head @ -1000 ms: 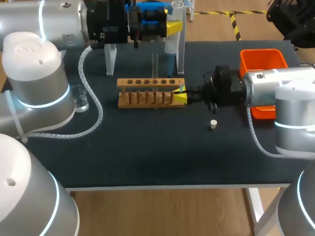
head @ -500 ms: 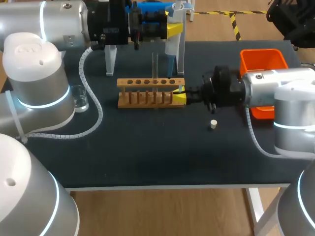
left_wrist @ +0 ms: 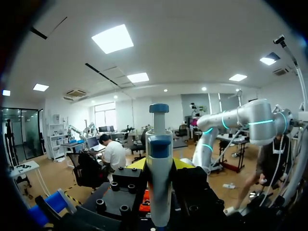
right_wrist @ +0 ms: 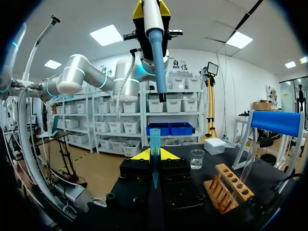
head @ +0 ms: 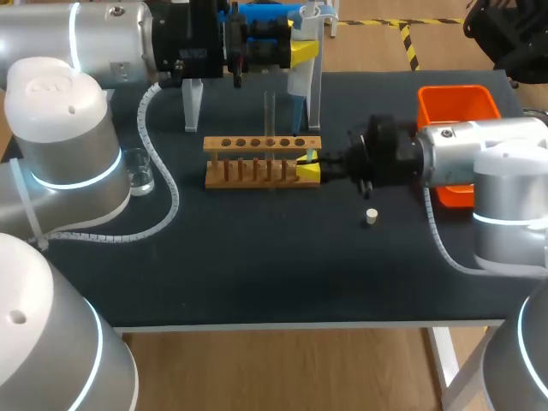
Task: Invert the test tube, pick up the pipette, mount the tip to pipette, aspirate from beaker and dispense into the tube, eject the tip, return the pipette, and cap with the stopper.
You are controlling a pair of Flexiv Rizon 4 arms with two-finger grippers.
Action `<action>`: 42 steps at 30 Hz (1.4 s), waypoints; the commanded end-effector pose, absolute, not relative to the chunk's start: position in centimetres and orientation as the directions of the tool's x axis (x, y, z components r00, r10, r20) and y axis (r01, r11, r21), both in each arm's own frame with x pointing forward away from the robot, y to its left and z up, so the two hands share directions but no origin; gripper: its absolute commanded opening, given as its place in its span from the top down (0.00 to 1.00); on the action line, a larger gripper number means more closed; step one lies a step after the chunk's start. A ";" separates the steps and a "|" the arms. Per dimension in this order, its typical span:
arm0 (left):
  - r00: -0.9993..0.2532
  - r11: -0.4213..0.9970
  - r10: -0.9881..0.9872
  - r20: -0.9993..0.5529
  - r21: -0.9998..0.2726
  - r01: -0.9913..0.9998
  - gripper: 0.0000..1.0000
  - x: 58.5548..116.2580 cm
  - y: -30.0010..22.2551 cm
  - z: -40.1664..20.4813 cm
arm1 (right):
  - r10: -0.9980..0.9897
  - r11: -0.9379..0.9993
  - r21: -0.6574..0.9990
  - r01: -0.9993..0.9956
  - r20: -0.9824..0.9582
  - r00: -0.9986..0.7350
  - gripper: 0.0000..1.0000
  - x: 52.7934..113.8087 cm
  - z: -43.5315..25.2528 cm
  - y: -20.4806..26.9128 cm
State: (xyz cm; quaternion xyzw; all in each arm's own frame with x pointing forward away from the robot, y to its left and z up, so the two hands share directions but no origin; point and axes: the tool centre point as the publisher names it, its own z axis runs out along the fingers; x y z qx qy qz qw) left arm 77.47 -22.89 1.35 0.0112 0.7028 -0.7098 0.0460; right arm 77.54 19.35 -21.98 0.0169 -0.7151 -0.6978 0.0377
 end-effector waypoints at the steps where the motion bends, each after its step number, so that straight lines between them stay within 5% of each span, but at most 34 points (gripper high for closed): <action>1: -0.996 -0.010 -0.047 -0.082 -0.997 0.082 1.00 77.4 -22.7 1.3 | -0.074 0.030 0.999 0.029 0.031 -0.997 1.00 77.5 -21.8 19.9; 42: -0.996 -0.010 -0.047 -0.082 -0.997 0.082 1.00 77.4 -22.7 1.3 | -0.076 0.051 0.999 0.017 0.021 -0.997 1.00 78.1 -20.7 21.2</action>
